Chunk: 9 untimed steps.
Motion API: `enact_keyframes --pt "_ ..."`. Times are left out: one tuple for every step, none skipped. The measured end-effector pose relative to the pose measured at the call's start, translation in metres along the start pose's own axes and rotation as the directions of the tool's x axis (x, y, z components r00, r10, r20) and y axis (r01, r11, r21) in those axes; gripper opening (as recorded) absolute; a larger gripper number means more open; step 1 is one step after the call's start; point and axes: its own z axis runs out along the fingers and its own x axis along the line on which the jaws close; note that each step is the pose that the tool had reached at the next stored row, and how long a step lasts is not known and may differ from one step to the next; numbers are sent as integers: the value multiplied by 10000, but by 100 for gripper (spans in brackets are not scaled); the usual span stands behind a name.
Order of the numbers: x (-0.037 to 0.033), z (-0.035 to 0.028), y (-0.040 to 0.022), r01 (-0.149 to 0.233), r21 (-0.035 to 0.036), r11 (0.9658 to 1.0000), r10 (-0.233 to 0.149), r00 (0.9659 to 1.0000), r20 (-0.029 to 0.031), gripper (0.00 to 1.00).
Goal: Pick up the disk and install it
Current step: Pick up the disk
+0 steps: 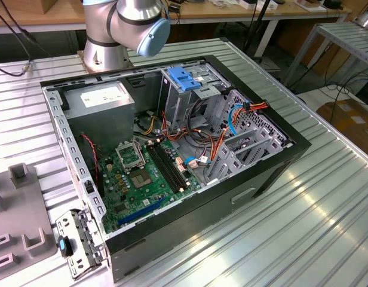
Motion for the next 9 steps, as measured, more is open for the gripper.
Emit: enact_keyframes --pt "-1 -9 0 0 -3 10000 0 10000 22 37" --pt "-2 -17 0 0 -4 10000 0 10000 43 37" --pt "-4 -32 0 1 -9 10000 -1 10000 80 37" --pt "-5 -46 0 1 -14 10000 -1 9999 119 37" --pt "-7 -56 1 1 -16 10000 0 9999 144 37" --pt "-8 -66 1 1 -19 10000 0 9998 173 37" --pt "-9 -78 1 2 -22 10000 -1 9998 209 37" --pt "-10 -86 1 1 -25 10000 -1 9997 231 37" --pt "-11 -102 2 2 -29 10000 -1 9996 278 37"
